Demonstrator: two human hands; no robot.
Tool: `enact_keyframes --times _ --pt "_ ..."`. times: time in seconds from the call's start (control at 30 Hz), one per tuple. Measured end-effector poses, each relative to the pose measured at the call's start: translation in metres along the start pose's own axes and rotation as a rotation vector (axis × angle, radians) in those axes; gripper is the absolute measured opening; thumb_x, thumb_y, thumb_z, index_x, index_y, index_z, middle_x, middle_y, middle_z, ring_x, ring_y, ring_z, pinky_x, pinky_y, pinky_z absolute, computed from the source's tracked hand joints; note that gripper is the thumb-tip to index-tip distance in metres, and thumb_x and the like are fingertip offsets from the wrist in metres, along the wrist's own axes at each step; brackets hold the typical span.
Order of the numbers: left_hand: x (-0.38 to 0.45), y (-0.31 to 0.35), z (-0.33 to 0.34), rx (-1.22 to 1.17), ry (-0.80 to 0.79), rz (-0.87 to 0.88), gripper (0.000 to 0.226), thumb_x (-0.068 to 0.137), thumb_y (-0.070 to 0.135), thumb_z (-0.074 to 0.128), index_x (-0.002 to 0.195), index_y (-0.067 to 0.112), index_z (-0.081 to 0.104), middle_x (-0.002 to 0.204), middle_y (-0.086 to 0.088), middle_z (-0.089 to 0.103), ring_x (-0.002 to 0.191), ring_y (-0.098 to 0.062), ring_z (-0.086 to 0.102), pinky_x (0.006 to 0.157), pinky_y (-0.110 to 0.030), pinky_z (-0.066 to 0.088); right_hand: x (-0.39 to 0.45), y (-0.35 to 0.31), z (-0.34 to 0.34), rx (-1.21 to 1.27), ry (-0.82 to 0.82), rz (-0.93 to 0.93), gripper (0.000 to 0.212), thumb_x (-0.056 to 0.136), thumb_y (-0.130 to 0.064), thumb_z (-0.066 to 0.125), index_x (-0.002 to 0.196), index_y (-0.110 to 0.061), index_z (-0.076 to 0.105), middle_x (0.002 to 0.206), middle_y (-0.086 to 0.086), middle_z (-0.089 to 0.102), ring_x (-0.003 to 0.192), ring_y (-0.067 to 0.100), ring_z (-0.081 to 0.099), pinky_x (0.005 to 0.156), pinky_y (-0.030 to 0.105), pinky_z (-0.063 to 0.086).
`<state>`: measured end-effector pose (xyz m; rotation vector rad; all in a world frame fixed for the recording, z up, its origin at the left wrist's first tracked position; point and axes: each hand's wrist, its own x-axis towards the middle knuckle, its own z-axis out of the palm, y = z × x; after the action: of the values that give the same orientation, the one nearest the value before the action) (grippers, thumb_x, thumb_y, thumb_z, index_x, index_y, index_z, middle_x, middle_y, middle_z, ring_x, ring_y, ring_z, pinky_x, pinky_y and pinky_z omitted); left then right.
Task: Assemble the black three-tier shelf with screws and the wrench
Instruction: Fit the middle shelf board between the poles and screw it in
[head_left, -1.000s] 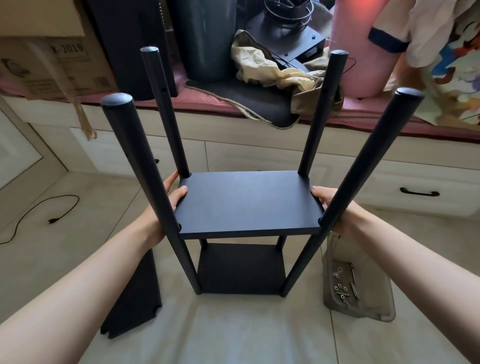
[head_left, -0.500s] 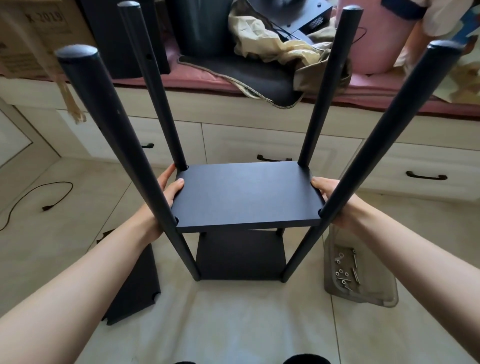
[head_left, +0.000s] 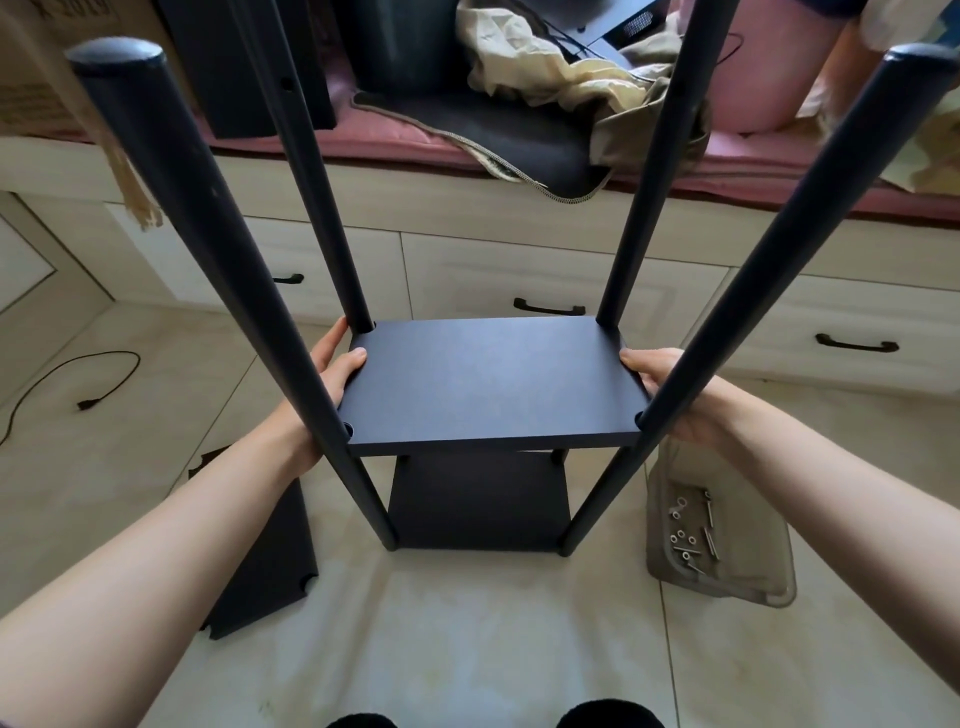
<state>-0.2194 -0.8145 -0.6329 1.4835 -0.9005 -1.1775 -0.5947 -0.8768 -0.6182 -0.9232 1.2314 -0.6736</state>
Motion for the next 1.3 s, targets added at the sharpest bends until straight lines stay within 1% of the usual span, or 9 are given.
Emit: enact_keyframes --times 0.2,0.33,0.43,0.67,0.83,1.03,1.13,1.23,1.3 --pt "-0.002 0.002 0.003 -0.073 0.001 -0.043 0.054 0.105 0.025 0.051 0.153 0.041 0.035 0.116 0.015 0.064 0.079 -0.001 0.074 0.056 -0.019 0.056 -0.008 -0.004 0.009 -0.060 0.057 -0.005 0.031 0.103 -0.027 0.049 0.089 -0.006 0.067 0.068 0.003 0.074 0.058 0.016 0.071 0.046 0.026 0.054" --pt "-0.009 0.002 -0.008 -0.156 -0.081 -0.118 0.078 0.087 0.026 0.072 0.154 0.034 0.034 0.115 0.006 0.066 0.090 -0.008 0.075 0.062 -0.023 0.058 -0.019 -0.004 0.000 0.009 -0.167 -0.005 0.024 0.093 -0.029 0.065 0.102 -0.011 0.076 0.105 0.009 0.075 0.087 0.023 0.074 0.065 0.030 0.059" --pt "-0.014 0.003 -0.013 -0.161 -0.127 -0.137 0.085 0.069 0.032 0.081 0.147 0.020 0.046 0.111 0.000 0.075 0.095 -0.019 0.075 0.065 -0.028 0.060 -0.022 0.001 -0.005 0.009 -0.235 0.004 0.024 0.083 -0.030 0.074 0.104 -0.021 0.077 0.114 0.009 0.073 0.096 0.024 0.073 0.071 0.031 0.058" --pt "-0.017 0.009 -0.016 -0.158 -0.147 -0.141 0.086 0.067 0.036 0.089 0.142 0.023 0.050 0.107 0.001 0.077 0.098 -0.023 0.075 0.065 -0.032 0.061 -0.019 0.006 -0.002 0.074 -0.227 0.007 0.035 0.075 -0.028 0.081 0.109 -0.019 0.075 0.117 0.009 0.071 0.100 0.026 0.071 0.073 0.034 0.058" --pt "-0.020 0.001 -0.013 -0.153 -0.142 -0.171 0.083 0.069 0.034 0.080 0.144 0.024 0.049 0.112 -0.002 0.075 0.096 -0.023 0.075 0.064 -0.031 0.061 -0.019 0.012 0.002 0.132 -0.208 0.056 0.023 0.083 -0.018 0.071 0.105 -0.015 0.077 0.112 0.010 0.073 0.095 0.026 0.073 0.070 0.034 0.059" --pt "-0.021 -0.006 -0.011 -0.141 -0.151 -0.201 0.084 0.069 0.037 0.080 0.146 0.028 0.047 0.126 -0.006 0.068 0.098 -0.022 0.074 0.065 -0.031 0.061 -0.022 0.023 0.010 0.170 -0.171 0.080 0.042 0.079 -0.018 0.070 0.119 -0.009 0.064 0.108 0.010 0.074 0.089 0.025 0.074 0.064 0.032 0.058" --pt "-0.021 -0.007 -0.012 -0.105 -0.142 -0.191 0.073 0.073 0.040 0.076 0.140 0.027 0.052 0.122 -0.002 0.071 0.102 -0.019 0.073 0.068 -0.028 0.060 -0.023 0.023 0.013 0.171 -0.157 0.075 0.043 0.079 -0.020 0.069 0.120 -0.009 0.064 0.108 0.009 0.073 0.088 0.024 0.074 0.063 0.031 0.058" --pt "-0.021 -0.005 -0.012 -0.140 -0.116 -0.211 0.036 0.093 0.040 0.063 0.125 0.026 0.062 0.120 0.001 0.073 0.106 -0.017 0.072 0.071 -0.028 0.059 -0.023 0.025 0.016 0.171 -0.089 0.059 0.046 0.075 -0.021 0.070 0.119 -0.009 0.064 0.102 0.008 0.075 0.084 0.022 0.074 0.061 0.030 0.058" --pt "-0.023 -0.002 -0.013 -0.151 -0.069 -0.241 0.021 0.102 0.037 0.053 0.117 0.028 0.065 0.119 -0.003 0.071 0.103 -0.020 0.072 0.065 -0.028 0.059 -0.023 0.027 0.019 0.182 -0.029 0.038 0.048 0.072 -0.022 0.071 0.118 -0.009 0.064 0.099 0.007 0.076 0.082 0.021 0.074 0.060 0.030 0.058"
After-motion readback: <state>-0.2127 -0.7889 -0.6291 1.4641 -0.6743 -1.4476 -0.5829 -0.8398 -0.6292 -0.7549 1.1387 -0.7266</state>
